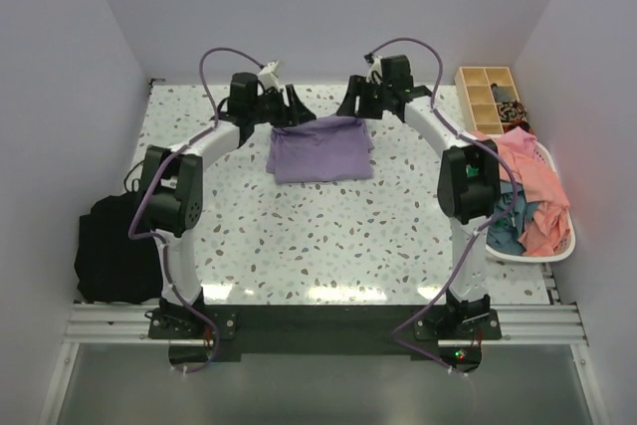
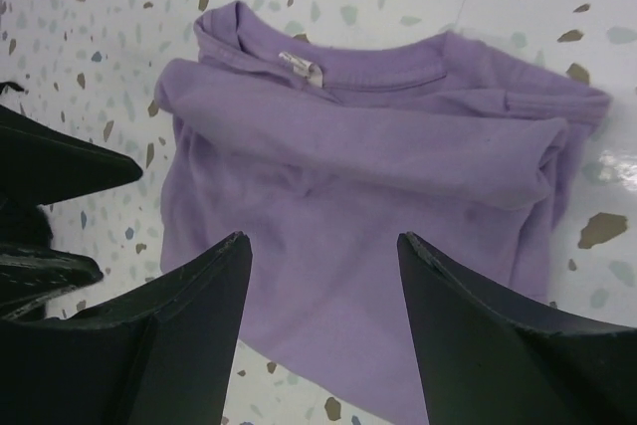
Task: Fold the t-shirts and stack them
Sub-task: Fold the long partially folded tshirt into a neat square, then smooth out wrinkles on the folded tshirt
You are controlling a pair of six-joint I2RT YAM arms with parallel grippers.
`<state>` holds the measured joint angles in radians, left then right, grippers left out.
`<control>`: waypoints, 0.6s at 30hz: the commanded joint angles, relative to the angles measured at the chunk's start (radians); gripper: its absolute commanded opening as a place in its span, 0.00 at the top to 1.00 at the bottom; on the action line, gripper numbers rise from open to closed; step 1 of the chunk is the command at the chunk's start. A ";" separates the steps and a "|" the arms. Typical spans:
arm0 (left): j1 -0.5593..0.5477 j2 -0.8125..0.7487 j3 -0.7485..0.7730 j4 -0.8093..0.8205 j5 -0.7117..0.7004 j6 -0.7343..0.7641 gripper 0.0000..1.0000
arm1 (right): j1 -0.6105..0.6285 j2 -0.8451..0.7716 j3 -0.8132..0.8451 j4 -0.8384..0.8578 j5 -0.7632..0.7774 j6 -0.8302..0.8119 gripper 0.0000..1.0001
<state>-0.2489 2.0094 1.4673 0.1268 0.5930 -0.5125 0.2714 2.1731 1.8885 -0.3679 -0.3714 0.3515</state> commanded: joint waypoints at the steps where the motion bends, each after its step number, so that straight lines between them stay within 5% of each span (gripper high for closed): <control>1: 0.005 0.048 -0.008 0.023 0.080 -0.012 0.37 | 0.011 0.030 0.004 -0.020 -0.047 0.017 0.36; 18: 0.007 0.241 0.171 -0.012 0.059 0.064 0.37 | 0.015 0.307 0.346 -0.101 -0.023 0.012 0.35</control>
<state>-0.2489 2.2250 1.5299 0.1078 0.6617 -0.5087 0.2893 2.4351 2.0834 -0.4526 -0.4068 0.3656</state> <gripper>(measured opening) 0.627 0.648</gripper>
